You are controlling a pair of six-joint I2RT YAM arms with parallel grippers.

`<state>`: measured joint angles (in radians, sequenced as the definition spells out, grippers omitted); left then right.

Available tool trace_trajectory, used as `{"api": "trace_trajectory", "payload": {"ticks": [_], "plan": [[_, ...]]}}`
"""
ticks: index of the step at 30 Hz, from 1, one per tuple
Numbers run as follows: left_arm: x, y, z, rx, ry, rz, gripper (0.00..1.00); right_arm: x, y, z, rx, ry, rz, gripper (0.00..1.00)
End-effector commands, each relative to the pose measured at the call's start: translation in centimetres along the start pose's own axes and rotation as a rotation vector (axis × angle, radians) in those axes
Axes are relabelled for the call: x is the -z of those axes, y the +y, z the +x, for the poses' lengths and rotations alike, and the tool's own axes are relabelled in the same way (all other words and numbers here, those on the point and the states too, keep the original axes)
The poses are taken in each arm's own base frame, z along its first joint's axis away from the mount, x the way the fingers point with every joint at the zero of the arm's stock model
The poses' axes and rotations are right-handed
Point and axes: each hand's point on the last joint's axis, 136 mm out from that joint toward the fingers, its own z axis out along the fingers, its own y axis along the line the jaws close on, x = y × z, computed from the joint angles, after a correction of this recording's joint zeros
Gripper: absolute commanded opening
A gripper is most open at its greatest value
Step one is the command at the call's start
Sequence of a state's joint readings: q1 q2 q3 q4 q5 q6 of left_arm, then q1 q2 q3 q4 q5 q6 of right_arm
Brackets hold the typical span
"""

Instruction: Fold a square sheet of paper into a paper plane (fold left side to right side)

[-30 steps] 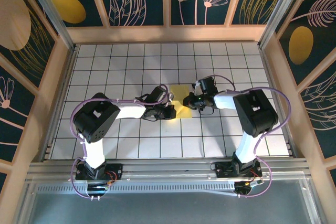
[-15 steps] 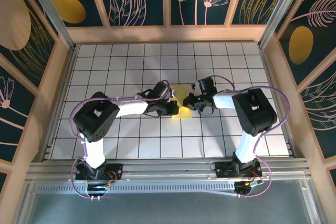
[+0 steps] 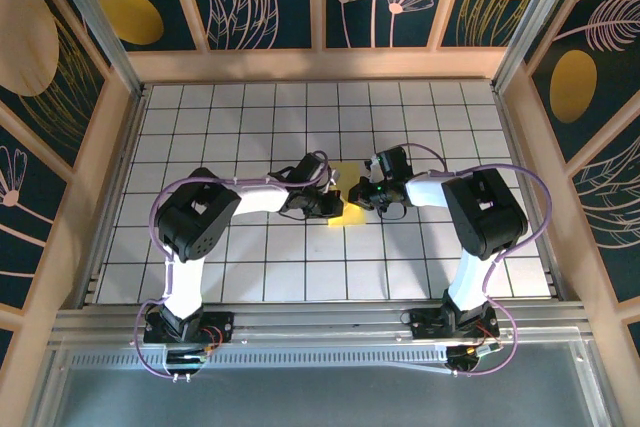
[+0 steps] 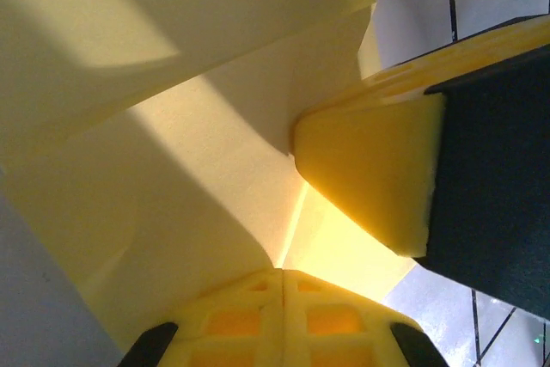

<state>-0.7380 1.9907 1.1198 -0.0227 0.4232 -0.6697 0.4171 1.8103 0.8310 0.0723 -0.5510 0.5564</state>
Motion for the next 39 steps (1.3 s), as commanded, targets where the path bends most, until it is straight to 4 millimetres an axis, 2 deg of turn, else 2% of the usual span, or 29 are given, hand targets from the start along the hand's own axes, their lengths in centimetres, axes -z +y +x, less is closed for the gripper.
{"api": "trace_trajectory", "payload": {"ticks": [1, 13, 24, 27, 29, 39], "plan": [[-0.6, 1.6, 1.1, 0.007, 0.038, -0.041, 0.0, -0.7, -3.5, 1.6, -0.038, 0.045, 0.138, 0.0], [0.3, 3.2, 4.1, -0.046, 0.099, -0.075, 0.0, -0.9, -4.5, 1.4, -0.049, 0.06, 0.178, 0.0], [1.3, 3.9, 5.9, -0.121, 0.146, -0.094, 0.01, -1.0, -5.2, 1.4, -0.06, 0.069, 0.197, 0.0], [1.5, 3.7, 5.8, -0.132, 0.143, -0.084, 0.02, -1.0, -5.3, 1.4, -0.059, 0.07, 0.198, 0.0], [1.6, 4.2, 6.8, -0.134, 0.162, -0.091, 0.02, -1.0, -5.3, 1.5, -0.06, 0.072, 0.2, 0.0], [2.1, 4.7, 8.2, -0.176, 0.194, -0.097, 0.03, -1.0, -5.5, 1.5, -0.065, 0.075, 0.202, 0.0]]}}
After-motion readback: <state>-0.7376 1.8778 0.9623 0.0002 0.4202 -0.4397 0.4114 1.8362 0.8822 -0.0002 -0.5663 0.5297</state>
